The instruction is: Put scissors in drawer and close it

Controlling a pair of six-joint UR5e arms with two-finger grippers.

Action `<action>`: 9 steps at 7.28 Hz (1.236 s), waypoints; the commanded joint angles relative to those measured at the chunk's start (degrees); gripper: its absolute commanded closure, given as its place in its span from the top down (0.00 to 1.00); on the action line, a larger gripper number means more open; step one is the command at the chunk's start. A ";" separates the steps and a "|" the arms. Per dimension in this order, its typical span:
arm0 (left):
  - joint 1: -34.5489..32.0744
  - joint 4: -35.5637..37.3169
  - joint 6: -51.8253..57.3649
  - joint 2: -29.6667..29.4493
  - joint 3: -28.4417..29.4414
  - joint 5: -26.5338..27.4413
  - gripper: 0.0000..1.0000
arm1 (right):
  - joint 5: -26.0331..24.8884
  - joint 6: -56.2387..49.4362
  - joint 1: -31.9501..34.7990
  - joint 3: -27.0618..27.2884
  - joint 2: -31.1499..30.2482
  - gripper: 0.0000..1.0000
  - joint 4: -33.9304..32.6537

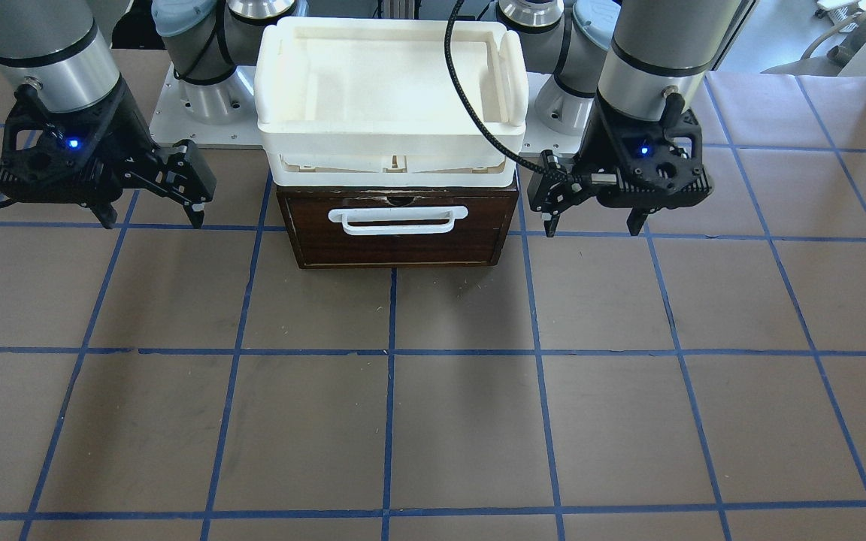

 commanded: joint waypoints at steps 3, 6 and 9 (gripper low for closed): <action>0.35 -1.03 0.33 2.41 0.35 -0.15 1.00 | -0.16 0.01 0.00 0.06 -0.16 1.00 0.21; 0.08 -0.95 0.33 0.84 0.44 -0.76 1.00 | -0.34 0.01 0.00 0.06 -0.51 1.00 0.39; 0.35 -6.38 0.07 2.76 1.14 -3.84 1.00 | -0.43 0.01 0.00 0.06 -0.42 1.00 0.39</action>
